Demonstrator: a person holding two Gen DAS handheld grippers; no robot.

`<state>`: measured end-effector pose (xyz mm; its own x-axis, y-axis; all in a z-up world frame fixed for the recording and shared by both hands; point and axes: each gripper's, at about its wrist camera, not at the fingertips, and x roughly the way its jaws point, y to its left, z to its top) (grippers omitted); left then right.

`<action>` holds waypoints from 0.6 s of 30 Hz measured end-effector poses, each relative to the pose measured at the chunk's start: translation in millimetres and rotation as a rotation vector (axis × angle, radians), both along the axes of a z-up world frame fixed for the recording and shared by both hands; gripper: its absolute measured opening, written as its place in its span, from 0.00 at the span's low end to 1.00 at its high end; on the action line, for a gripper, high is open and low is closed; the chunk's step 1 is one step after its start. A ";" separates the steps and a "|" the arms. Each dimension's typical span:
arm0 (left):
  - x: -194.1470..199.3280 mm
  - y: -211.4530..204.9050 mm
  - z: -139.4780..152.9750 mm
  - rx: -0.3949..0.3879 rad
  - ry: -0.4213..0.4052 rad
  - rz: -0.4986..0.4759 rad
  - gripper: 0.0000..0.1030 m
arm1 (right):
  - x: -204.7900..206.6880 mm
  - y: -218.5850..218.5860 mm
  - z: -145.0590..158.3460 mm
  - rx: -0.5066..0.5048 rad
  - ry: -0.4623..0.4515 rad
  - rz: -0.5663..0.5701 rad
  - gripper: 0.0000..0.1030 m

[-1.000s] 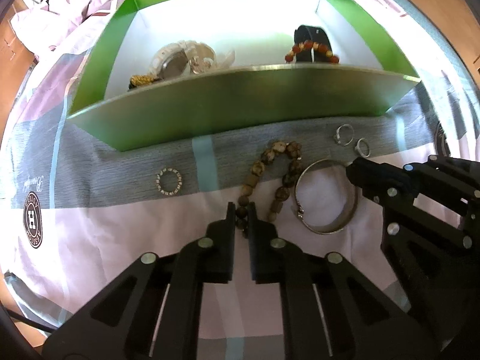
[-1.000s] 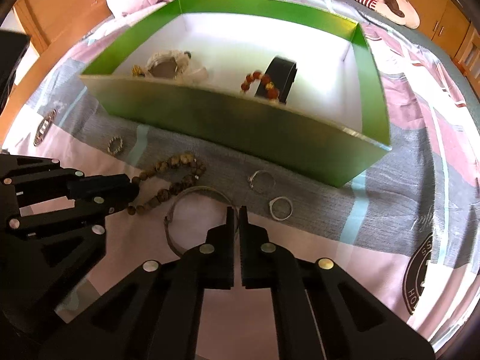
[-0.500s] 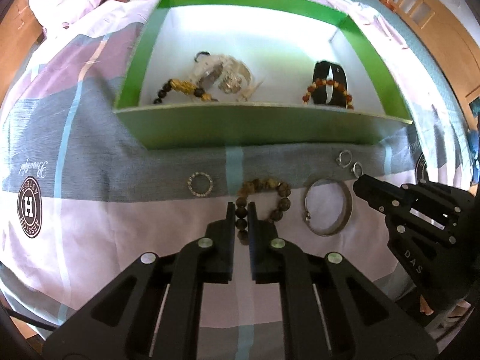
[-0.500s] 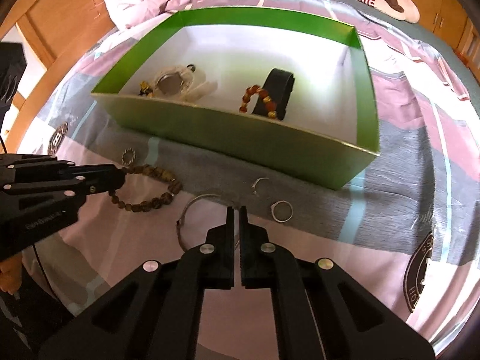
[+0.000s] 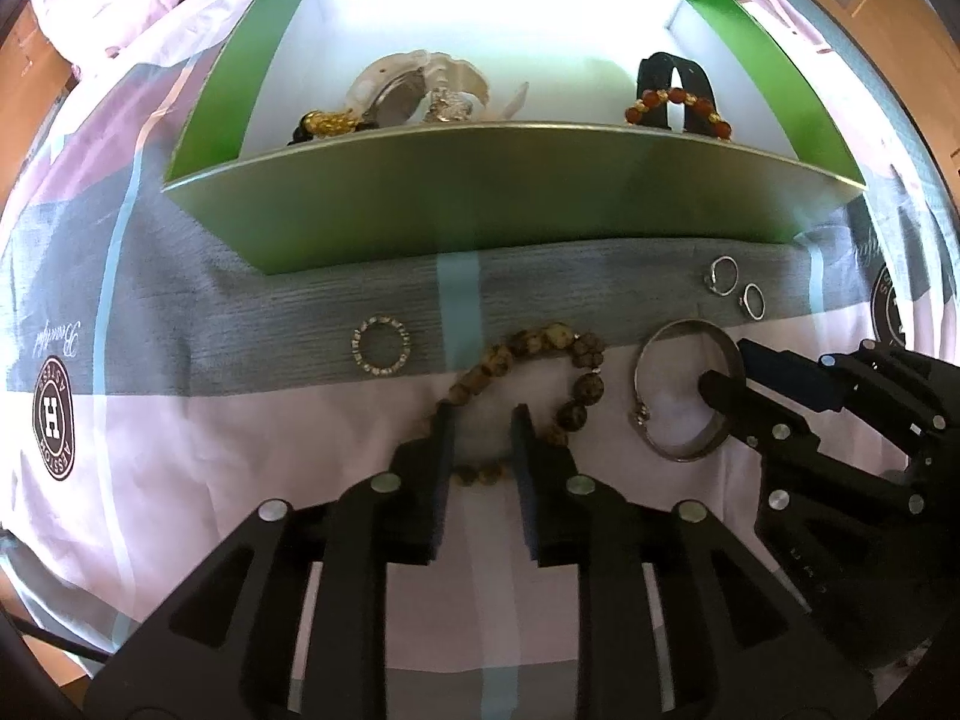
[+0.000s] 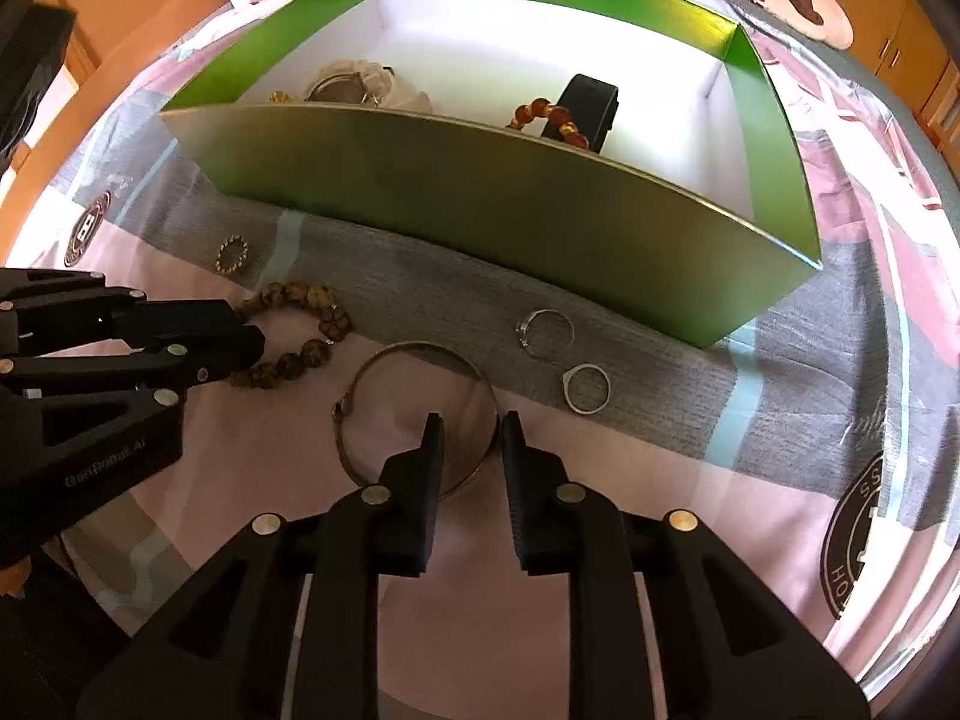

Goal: Organize jewelry
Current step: 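Grasp the rhinestone ring with the left tool while the right tool grasps the silver bangle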

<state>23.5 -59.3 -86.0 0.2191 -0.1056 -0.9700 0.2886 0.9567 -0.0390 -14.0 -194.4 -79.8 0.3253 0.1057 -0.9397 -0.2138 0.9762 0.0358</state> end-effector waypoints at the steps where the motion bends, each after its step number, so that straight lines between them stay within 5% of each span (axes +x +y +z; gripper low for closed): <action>1: -0.4 -1.9 -0.6 0.006 -0.003 -0.004 0.22 | -0.2 0.8 -0.3 -0.002 -0.001 0.001 0.20; 10: -1.3 -9.7 -2.5 0.030 -0.019 -0.012 0.23 | 1.7 4.9 -3.4 -0.018 -0.016 0.007 0.19; 14: -5.3 -10.9 -2.6 0.031 -0.011 -0.013 0.02 | -5.5 9.1 -0.8 0.005 -0.019 0.017 0.04; 18: -10.2 -15.5 8.4 0.017 -0.032 -0.027 0.01 | -9.9 8.5 11.8 0.026 -0.055 0.031 0.04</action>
<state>13.3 -74.7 -77.6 0.2475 -0.0956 -0.9642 0.3147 0.9491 -0.0134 -23.8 -185.9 -68.1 0.3723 0.1413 -0.9173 -0.2467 0.9679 0.0489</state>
